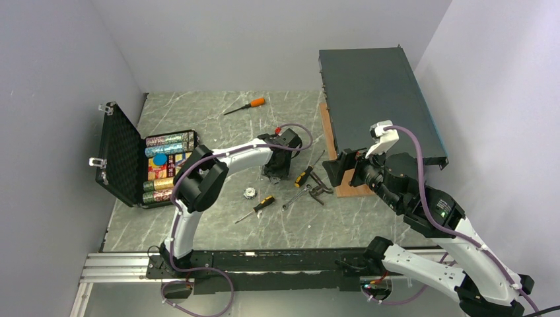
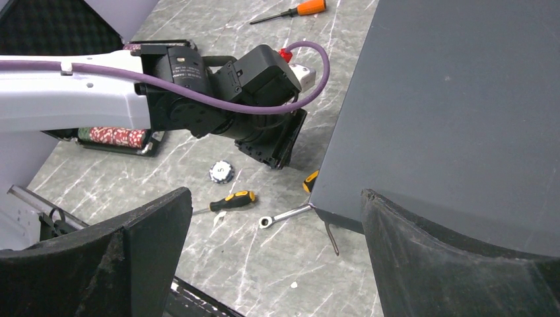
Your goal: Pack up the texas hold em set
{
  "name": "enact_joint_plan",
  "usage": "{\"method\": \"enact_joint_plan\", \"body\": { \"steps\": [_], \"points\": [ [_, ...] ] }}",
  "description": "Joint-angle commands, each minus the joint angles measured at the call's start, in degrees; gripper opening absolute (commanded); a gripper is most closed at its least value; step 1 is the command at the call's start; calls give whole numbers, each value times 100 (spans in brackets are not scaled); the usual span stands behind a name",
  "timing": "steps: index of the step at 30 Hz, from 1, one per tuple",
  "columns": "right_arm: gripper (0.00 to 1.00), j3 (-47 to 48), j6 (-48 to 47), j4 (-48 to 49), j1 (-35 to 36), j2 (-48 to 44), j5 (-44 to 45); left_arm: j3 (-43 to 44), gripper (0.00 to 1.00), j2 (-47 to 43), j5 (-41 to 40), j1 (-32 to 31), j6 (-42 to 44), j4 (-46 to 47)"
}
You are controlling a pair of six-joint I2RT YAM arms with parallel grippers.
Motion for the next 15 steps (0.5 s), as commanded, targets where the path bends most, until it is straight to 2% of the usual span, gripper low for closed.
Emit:
{"method": "enact_joint_plan", "body": {
  "steps": [1, 7, 12, 15],
  "points": [
    [100, 103, 14, 26, -12, -52, 64, -211, 52, 90, 218, -93, -53, -127],
    [100, 97, 38, 21, -8, -72, 64, -206, 52, 91, 223, -93, -26, -211],
    [100, 87, 56, 22, -13, -71, 37, -226, 39, 122, 168, -93, 10, -206],
    [100, 98, 56, 23, -13, -77, 55, -199, 35, 126, 114, -87, 47, -216]
  ]
}}
